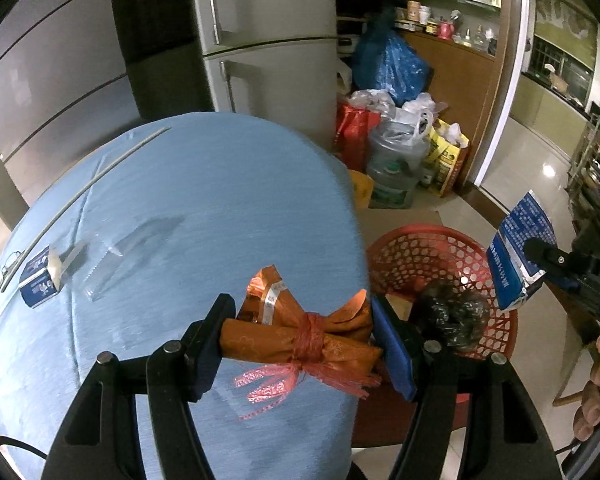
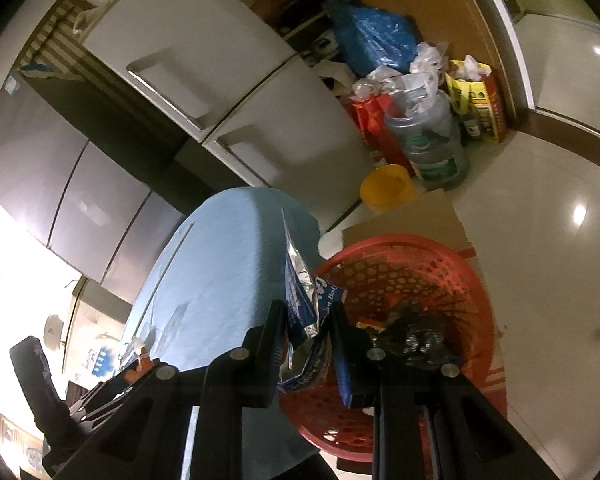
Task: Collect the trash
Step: 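Open both tools over the red basket to drop the carton flap and orange bag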
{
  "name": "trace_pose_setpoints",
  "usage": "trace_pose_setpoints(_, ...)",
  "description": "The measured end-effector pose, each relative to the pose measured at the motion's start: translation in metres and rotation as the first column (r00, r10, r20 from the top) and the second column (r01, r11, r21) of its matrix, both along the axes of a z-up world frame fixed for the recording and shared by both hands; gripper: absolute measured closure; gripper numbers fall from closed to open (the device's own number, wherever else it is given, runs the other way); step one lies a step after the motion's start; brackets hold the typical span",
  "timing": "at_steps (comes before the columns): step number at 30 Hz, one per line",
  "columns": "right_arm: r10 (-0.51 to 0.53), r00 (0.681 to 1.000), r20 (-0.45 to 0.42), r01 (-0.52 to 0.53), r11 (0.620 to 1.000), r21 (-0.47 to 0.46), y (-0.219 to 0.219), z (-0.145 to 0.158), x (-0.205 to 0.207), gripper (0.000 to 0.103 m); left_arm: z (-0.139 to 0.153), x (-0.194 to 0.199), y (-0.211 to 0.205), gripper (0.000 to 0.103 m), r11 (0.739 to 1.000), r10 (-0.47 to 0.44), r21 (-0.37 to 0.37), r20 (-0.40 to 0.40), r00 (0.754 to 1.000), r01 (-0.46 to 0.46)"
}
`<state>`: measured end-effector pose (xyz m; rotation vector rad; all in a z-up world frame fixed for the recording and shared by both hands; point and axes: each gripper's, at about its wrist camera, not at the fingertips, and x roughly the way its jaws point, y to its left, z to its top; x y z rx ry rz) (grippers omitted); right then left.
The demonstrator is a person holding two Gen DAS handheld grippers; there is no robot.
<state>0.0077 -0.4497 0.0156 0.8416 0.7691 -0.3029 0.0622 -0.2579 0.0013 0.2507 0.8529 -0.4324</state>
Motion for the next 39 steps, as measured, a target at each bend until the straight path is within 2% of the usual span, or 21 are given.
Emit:
trace_pose_setpoints(22, -0.004, 1.0, -0.03, 0.004, 1.0, -0.008, -0.004, -0.005, -0.01, 0.079, -0.005, -0.012, -0.034, 0.033, 0.996, -0.093, 0.0, 0.001, 0.996, 0.093)
trace_pose_setpoints(39, -0.025, 0.998, -0.059, 0.026, 1.0, 0.008, -0.014, -0.013, -0.022, 0.079, -0.02, -0.011, -0.067, 0.033, 0.99, -0.139, 0.018, -0.044, 0.989, 0.14)
